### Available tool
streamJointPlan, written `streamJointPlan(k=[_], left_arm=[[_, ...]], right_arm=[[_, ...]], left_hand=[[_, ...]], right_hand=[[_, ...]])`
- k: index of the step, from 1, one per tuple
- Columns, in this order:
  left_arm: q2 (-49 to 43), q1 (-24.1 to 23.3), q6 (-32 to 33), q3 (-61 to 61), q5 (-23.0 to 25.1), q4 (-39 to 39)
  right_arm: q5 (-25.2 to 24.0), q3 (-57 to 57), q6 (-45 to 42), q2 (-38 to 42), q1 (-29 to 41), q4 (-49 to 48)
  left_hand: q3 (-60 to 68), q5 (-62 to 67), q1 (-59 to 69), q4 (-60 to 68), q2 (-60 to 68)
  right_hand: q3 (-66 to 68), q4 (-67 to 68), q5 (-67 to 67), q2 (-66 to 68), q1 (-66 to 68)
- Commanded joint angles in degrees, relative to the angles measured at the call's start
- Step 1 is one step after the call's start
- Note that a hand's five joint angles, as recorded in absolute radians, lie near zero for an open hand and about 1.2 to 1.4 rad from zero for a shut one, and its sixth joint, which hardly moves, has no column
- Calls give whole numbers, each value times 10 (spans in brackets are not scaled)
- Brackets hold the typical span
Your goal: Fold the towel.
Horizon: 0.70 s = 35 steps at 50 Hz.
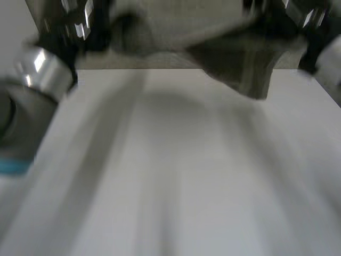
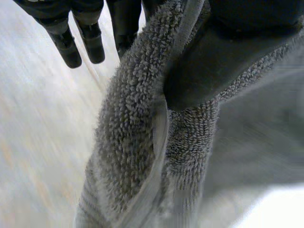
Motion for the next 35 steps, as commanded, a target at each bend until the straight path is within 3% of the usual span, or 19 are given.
streamJointPlan(k=[1,7,9,12,18,23,35], left_arm=[[-7,36,45,-198,82,10],[-84,31,90,-222,89,2],[-119,34,111,-223,87,-10],[-134,40,115,-223,85,-19],[-138,42,115,-218,71,-20],[-137,41,111,-222,30,-14],[-134,41,112,-226,-36,-6]], right_arm=[[-35,202,-146,-11,-41,16],[-34,253,-204,9,-41,53],[-37,267,-225,47,-41,100],[-43,267,-247,66,-43,133],[-39,266,-260,68,-43,144],[-38,268,-260,71,-42,144],[-22,272,-260,72,-51,144]], left_hand=[[-30,38,61,-34,58],[-30,3,26,-34,23],[-30,-123,-100,-34,-103],[-30,-172,-149,-34,-152],[-30,-290,-267,-34,-270],[-30,-503,-480,-34,-483],[-30,-569,-546,-34,-549]], right_hand=[[-25,-44,33,37,40],[-25,-44,33,37,40],[-25,-44,33,37,40],[-25,-44,33,37,40],[-25,-44,33,37,40],[-25,-44,33,37,40],[-25,-44,33,37,40]])
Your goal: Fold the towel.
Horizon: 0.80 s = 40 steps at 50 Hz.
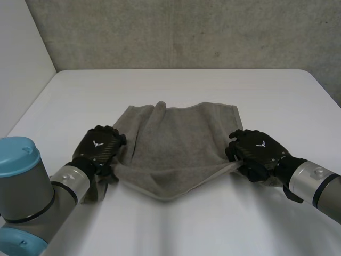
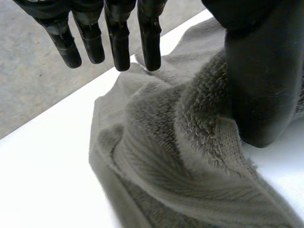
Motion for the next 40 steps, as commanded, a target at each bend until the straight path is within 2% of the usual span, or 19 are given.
streamJointPlan(k=[1,9,13,14,15,17,18,20,21,23,26,28,34,40], left_arm=[[1,1,1,-4,-36,2],[4,3,8,-3,-76,8],[4,9,8,-4,-79,8],[6,9,8,-5,-80,7],[6,9,8,-5,-80,7],[15,9,7,-10,-78,5],[15,9,7,-10,-78,5],[26,9,3,-15,-75,4],[26,9,3,-15,-75,4],[34,9,3,-20,-74,4],[37,8,2,-21,-74,3],[40,9,2,-21,-73,3],[41,15,2,-20,-73,2],[50,41,3,-20,-74,3]], right_arm=[[24,0,0,0,-9,-2],[64,-4,-3,-3,-39,-2],[69,-6,-3,-2,-39,0],[71,-6,-2,0,-39,1],[71,-6,-2,0,-39,1],[73,-5,5,7,-38,4],[73,-5,5,8,-38,4],[74,-5,9,20,-33,4],[74,-5,9,20,-33,4],[85,-5,8,25,-32,4],[94,-6,8,28,-32,4],[110,-13,9,34,-33,6],[110,-23,9,34,-38,19],[102,-44,-5,35,-39,82]], left_hand=[[-30,-10,-50,-34,-37],[-30,-5,-45,-34,-32],[-30,7,-33,-34,-20],[-30,23,-17,-34,-3],[-30,24,-16,-34,-3],[-30,126,86,-34,99],[-30,126,86,-34,99],[-30,309,269,-34,282],[-30,310,269,-34,283],[-30,434,393,-34,407],[-30,484,444,-34,458],[-30,597,557,-34,570],[-30,597,557,-34,570],[-30,597,557,-34,570]], right_hand=[[-25,-44,33,37,40],[-25,-44,33,37,40],[-25,-44,21,26,28],[-25,-44,-65,-61,-58],[-25,-44,-66,-62,-59],[-25,-44,-158,-154,-151],[-25,-44,-159,-154,-152],[-25,-44,-185,-181,-178],[-25,-44,-185,-181,-179],[-25,-44,-212,-208,-205],[-25,-44,-243,-238,-236],[-25,-44,-285,-280,-278],[-25,-44,-303,-299,-296],[-25,-44,-295,-290,-288]])
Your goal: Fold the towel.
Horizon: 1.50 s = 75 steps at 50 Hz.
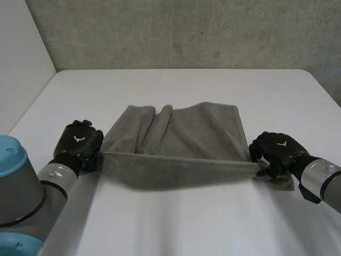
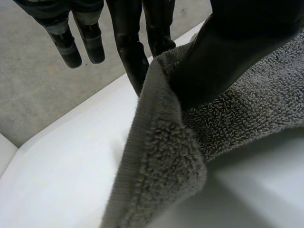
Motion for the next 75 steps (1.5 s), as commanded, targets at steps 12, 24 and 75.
streamJointPlan(k=[12,24,75], left_arm=[[7,41,3,2,-1,1],[6,40,1,1,0,-1],[-228,36,-18,653,59,-92]], right_arm=[[-58,-40,-122,-5,-40,189],[-51,-39,-124,31,-37,163],[108,-776,34,196,82,87]], left_hand=[[-30,48,58,-34,32],[-30,48,58,-34,32],[-30,48,58,-34,32]], right_hand=[[-25,-44,35,16,29],[-25,-44,205,185,198],[-25,-44,330,311,324]])
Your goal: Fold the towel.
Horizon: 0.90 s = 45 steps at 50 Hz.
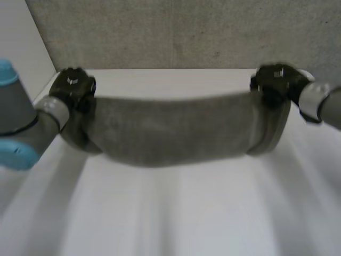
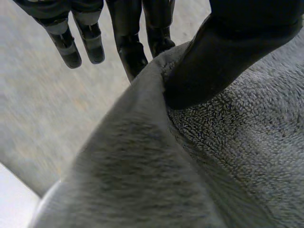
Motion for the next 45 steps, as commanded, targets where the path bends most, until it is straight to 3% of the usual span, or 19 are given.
streamJointPlan(k=[1,2,4,7,12,23,25,34,40,45], left_arm=[[-50,-22,-43,270,-35,102],[-50,-22,-44,270,-35,103],[-23,-27,-87,246,-55,179],[-7,-20,-101,215,-51,210],[15,-11,-103,90,-6,268],[36,22,-104,-52,9,264],[44,26,-102,-116,15,266],[93,42,-99,-263,63,267],[205,58,-68,-370,91,247],[293,81,-61,-438,110,207]], right_arm=[[88,-285,147,44,14,-174],[88,-285,148,44,14,-175],[79,-243,193,12,13,-240],[64,-211,193,4,13,-242],[27,-94,191,-10,3,-234],[-23,44,178,-58,-12,-239],[-48,109,161,-70,-11,-240],[-64,276,70,-93,-27,-232],[-89,392,46,-210,-65,-230],[-145,451,52,-288,-121,-198]], left_hand=[[-30,43,56,-34,29],[-30,43,56,-34,29],[-30,43,56,-34,29],[-30,43,56,-34,29],[-30,43,56,-34,29],[-30,43,56,-34,29],[-30,43,56,-34,29],[-30,43,56,-34,29],[-30,43,56,-34,29],[-30,43,56,-34,29]], right_hand=[[-25,-44,31,42,39],[-25,-44,31,42,39],[-25,-44,31,42,39],[-25,-44,31,42,39],[-25,-44,31,42,39],[-25,-44,31,42,39],[-25,-44,31,42,39],[-25,-44,31,42,39],[-25,-44,31,42,39],[-25,-44,31,42,39]])
